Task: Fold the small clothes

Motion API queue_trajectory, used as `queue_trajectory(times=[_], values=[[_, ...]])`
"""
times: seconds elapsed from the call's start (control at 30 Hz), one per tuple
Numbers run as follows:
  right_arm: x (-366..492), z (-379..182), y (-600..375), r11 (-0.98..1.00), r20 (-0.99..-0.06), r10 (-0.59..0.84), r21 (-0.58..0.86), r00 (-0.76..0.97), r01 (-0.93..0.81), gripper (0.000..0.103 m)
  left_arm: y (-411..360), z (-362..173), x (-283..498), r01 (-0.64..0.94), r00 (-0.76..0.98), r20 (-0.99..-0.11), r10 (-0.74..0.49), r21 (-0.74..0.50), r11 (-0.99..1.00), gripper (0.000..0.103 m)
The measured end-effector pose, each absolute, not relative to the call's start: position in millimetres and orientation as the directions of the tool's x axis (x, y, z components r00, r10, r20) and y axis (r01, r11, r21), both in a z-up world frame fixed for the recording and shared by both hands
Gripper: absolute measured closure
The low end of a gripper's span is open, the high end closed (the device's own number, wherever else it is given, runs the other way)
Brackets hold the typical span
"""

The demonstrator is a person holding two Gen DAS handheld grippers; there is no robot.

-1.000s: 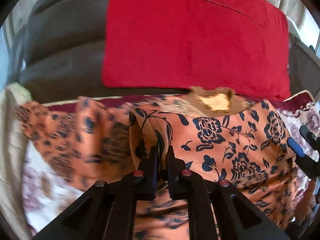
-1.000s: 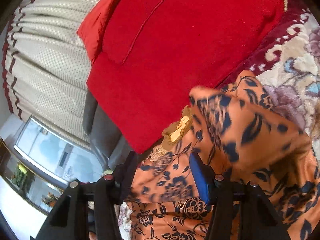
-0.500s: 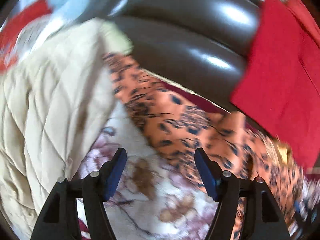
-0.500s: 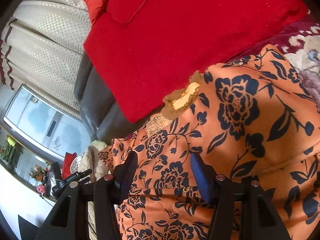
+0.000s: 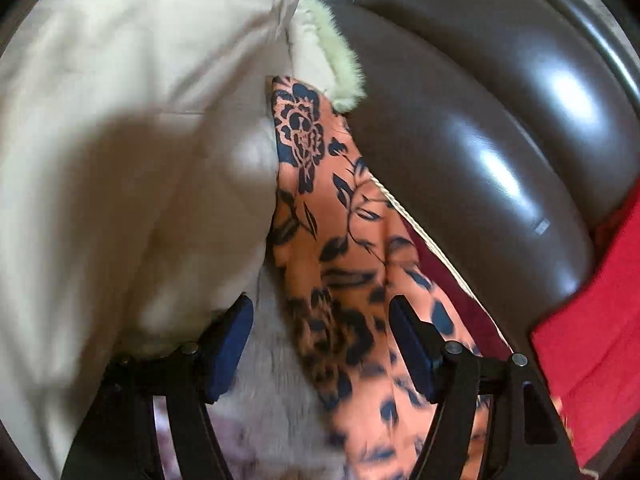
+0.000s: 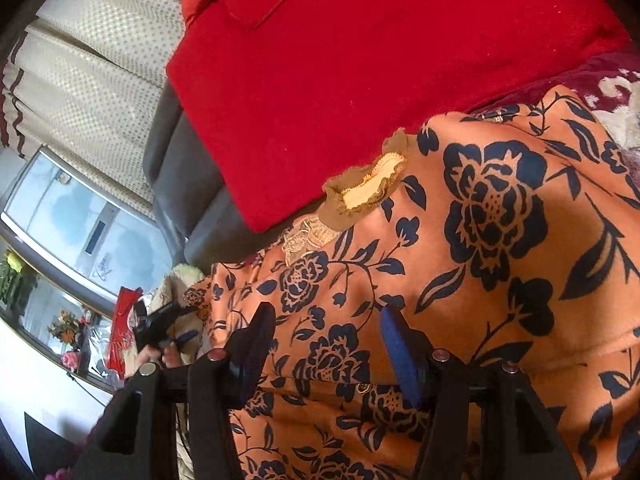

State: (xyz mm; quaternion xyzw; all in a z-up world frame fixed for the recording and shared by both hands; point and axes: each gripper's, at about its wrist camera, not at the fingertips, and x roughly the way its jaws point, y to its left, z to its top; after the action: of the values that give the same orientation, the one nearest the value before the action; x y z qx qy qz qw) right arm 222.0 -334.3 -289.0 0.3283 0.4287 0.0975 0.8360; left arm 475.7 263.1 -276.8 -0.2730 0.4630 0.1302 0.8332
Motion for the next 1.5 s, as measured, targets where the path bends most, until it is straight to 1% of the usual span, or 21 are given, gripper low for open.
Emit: queue_trajectory(times=[0.03,0.07,0.1,0.17,0.27,0.33,0.53,0.63,0.73,0.87,0.93,1.0,1.03,1.07,1.1,1.13,1.2,1.27,1.33,1.43,1.5], values=[[224,-292,-334,0.770,-0.660,0.443,0.626,0.607,0.118,0.044,265,-280,481,-0.469,0.546,-0.837,-0.039,-0.344,0.814,0.038],[225,-293,-334,0.773,-0.663,0.443,0.624,0.604,0.118,0.044,267,-283,485,-0.464,0.551,-0.834,-0.041,-0.346,0.816,0.052],[226,-295,-334,0.776,-0.666,0.441,0.620,0.601,0.118,0.044,268,-286,490,-0.460,0.547,-0.836,-0.040,-0.341,0.820,0.060],[228,-298,-333,0.779,-0.673,0.440,0.615,0.595,0.120,0.044,269,-291,497,-0.448,0.538,-0.842,-0.038,-0.324,0.833,0.097],[230,-298,-332,0.784,-0.674,0.436,0.610,0.596,0.116,0.044,265,-281,495,-0.408,0.566,-0.824,-0.021,-0.302,0.861,0.097],[230,-296,-332,0.790,-0.673,0.429,0.603,0.602,0.112,0.044,258,-260,487,-0.355,0.622,-0.783,-0.018,-0.302,0.885,0.097],[223,-283,-345,0.774,-0.645,0.400,0.618,0.652,0.137,0.044,199,-164,459,-0.118,0.707,-0.705,-0.062,-0.205,0.972,0.097],[216,-272,-360,0.749,-0.610,0.383,0.645,0.693,0.154,0.044,155,-112,429,0.011,0.743,-0.658,-0.123,-0.172,0.985,0.097],[208,-260,-376,0.726,-0.575,0.365,0.668,0.733,0.163,0.044,91,-65,390,0.165,0.756,-0.622,-0.203,-0.118,0.979,0.097],[198,-248,-398,0.695,-0.541,0.339,0.695,0.770,0.183,0.044,1,-32,338,0.355,0.721,-0.630,-0.290,-0.025,0.935,0.097],[190,-241,-411,0.668,-0.516,0.326,0.719,0.792,0.193,0.044,-46,-30,316,0.465,0.679,-0.645,-0.351,0.008,0.885,0.096],[184,-235,-425,0.645,-0.492,0.315,0.738,0.812,0.197,0.043,-99,-35,285,0.611,0.592,-0.693,-0.412,0.052,0.790,0.075],[179,-232,-432,0.639,-0.485,0.301,0.742,0.821,0.204,0.042,-118,-39,270,0.661,0.562,-0.715,-0.417,0.084,0.746,0.050],[176,-230,-438,0.633,-0.483,0.289,0.744,0.827,0.213,0.035,-134,-43,250,0.696,0.565,-0.712,-0.417,0.140,0.704,0.033],[172,-230,-445,0.617,-0.480,0.276,0.753,0.833,0.229,0.031,-140,-45,238,0.709,0.580,-0.697,-0.421,0.177,0.682,0.030],[169,-230,-452,0.598,-0.476,0.272,0.765,0.837,0.240,0.031,-144,-48,226,0.722,0.586,-0.689,-0.428,0.202,0.662,0.030],[166,-232,-460,0.577,-0.479,0.278,0.776,0.833,0.254,0.031,-140,-54,218,0.731,0.569,-0.696,-0.438,0.185,0.656,0.030],[165,-233,-461,0.580,-0.491,0.278,0.771,0.825,0.264,0.031,-122,-66,221,0.699,0.581,-0.687,-0.437,0.146,0.700,0.029],[167,-235,-460,0.593,-0.506,0.280,0.759,0.816,0.267,0.031,-102,-82,236,0.632,0.599,-0.692,-0.403,0.100,0.768,0.029],[173,-240,-454,0.582,-0.511,0.318,0.770,0.798,0.261,0.031,-58,-127,265,0.466,0.624,-0.714,-0.317,0.014,0.884,0.029],[176,-244,-446,0.600,-0.547,0.315,0.748,0.775,0.284,0.031,-41,-154,276,0.368,0.633,-0.726,-0.270,-0.025,0.930,0.029]])
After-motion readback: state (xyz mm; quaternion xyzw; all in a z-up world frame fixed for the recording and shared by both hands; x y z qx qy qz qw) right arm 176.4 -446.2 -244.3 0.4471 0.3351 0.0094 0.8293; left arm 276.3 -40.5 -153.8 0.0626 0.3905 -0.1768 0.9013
